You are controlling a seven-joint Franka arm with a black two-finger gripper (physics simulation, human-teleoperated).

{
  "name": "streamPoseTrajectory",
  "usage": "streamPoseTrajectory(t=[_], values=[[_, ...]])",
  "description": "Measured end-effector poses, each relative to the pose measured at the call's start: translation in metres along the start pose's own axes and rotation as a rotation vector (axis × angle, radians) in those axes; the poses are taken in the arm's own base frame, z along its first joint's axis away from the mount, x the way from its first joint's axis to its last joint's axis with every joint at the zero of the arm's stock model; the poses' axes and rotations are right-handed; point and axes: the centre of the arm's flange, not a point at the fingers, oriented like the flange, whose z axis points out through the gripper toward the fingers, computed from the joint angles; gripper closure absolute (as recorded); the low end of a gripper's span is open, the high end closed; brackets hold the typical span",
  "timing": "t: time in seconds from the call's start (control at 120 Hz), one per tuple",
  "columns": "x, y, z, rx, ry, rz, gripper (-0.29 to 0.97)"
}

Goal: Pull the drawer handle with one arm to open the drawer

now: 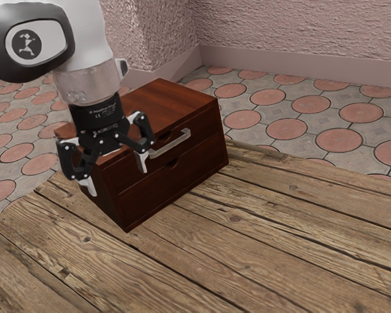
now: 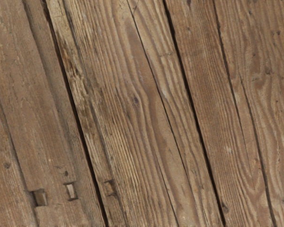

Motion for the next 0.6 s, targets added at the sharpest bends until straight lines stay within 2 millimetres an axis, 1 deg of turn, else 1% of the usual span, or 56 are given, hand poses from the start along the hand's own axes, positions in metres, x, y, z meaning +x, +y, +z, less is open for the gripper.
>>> streamPoseTrajectory(t=[0.042, 0.092, 0.117, 0.158, 0.208, 0.292, 0.383, 0.417, 0.467, 0.542, 0.6], values=[[0.0, 0.006, 0.011, 0.003, -0.004, -0.011, 0.0], [-0.002, 0.012, 0.016, -0.013, -0.003, -0.02, 0.0], [-0.007, 0.015, 0.017, -0.021, -0.001, -0.017, 0.0], [-0.012, 0.02, 0.026, -0.02, -0.005, -0.017, 0.0], [-0.019, 0.023, 0.029, -0.031, -0.013, -0.016, 0.0], [-0.037, 0.028, 0.033, -0.024, -0.016, 0.003, 0.0], [-0.034, 0.045, 0.043, -0.024, 0.003, 0.031, 0.0], [-0.036, 0.055, 0.045, -0.027, 0.034, 0.065, 0.0], [-0.041, 0.073, 0.051, -0.02, 0.125, 0.151, 0.0], [-0.046, 0.091, 0.061, 0.023, 0.295, 0.294, 0.0], [-0.054, 0.102, 0.068, 0.05, 0.382, 0.402, 0.0]])
